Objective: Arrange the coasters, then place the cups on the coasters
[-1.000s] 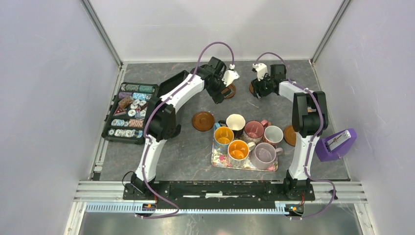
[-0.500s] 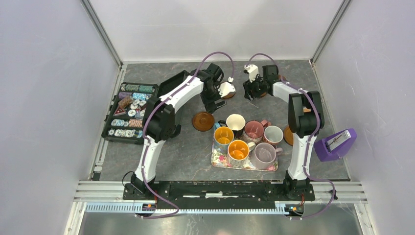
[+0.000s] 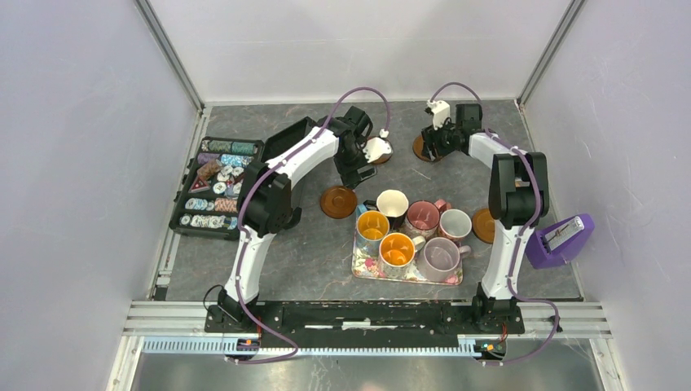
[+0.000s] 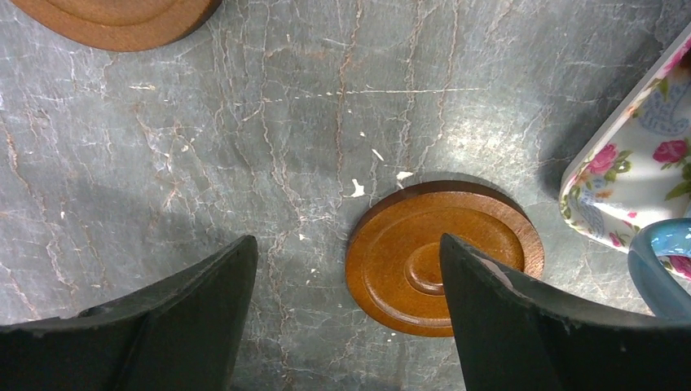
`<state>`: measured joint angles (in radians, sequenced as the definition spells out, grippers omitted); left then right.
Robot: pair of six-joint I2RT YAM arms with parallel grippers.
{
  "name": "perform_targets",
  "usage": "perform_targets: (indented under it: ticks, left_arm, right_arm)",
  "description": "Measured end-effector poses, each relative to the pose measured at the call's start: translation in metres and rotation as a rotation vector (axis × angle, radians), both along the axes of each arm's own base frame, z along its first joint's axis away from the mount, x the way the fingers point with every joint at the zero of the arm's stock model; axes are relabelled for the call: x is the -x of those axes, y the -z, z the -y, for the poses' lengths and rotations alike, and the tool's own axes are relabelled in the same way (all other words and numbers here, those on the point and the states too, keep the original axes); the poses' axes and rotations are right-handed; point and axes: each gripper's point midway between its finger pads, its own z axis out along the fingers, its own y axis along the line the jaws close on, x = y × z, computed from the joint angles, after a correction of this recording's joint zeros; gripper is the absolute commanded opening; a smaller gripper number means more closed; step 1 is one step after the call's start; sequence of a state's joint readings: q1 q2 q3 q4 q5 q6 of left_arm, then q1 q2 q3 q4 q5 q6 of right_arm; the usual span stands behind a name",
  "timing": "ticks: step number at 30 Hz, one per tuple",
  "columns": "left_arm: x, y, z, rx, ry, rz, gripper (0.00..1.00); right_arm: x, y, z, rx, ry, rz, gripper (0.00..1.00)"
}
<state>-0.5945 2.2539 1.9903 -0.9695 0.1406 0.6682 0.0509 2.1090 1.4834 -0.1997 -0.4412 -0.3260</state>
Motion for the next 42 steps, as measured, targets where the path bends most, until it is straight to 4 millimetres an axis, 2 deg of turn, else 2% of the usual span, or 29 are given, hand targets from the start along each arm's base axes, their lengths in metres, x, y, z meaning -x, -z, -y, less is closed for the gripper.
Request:
perform_targets:
  ticks: [4,11,17,26,35,39,42]
  left_arm:
    - [-0.001,0.000,-0.001,-0.007,0.004,0.007,0.86]
    - [-0.007,0.001,-0.008,-0.049,0.035,0.042,0.83]
    - [-0.004,0.005,-0.015,-0.087,0.072,0.033,0.84]
    - [0.002,0.011,-0.021,-0.108,0.075,0.009,0.83]
    - [-0.001,0.013,-0.023,-0.117,0.070,0.018,0.85]
    - [-0.001,0.014,-0.023,-0.118,0.070,0.018,0.86]
    - [-0.002,0.014,-0.022,-0.117,0.069,0.019,0.87]
  right_arm:
    - [-0.003,0.002,0.014,0.044,0.048,0.001,0.61]
    - [-0.004,0.006,0.016,0.080,0.066,-0.002,0.59]
    - [-0.001,0.010,0.005,0.069,0.038,-0.011,0.57]
    - [0.011,0.020,-0.023,0.048,-0.040,-0.013,0.56]
    - [0.018,0.016,-0.039,-0.013,-0.087,-0.019,0.66]
    - [0.019,0.011,-0.036,-0.068,-0.069,-0.036,0.71]
    - [0.014,0.000,-0.022,-0.100,-0.025,-0.028,0.71]
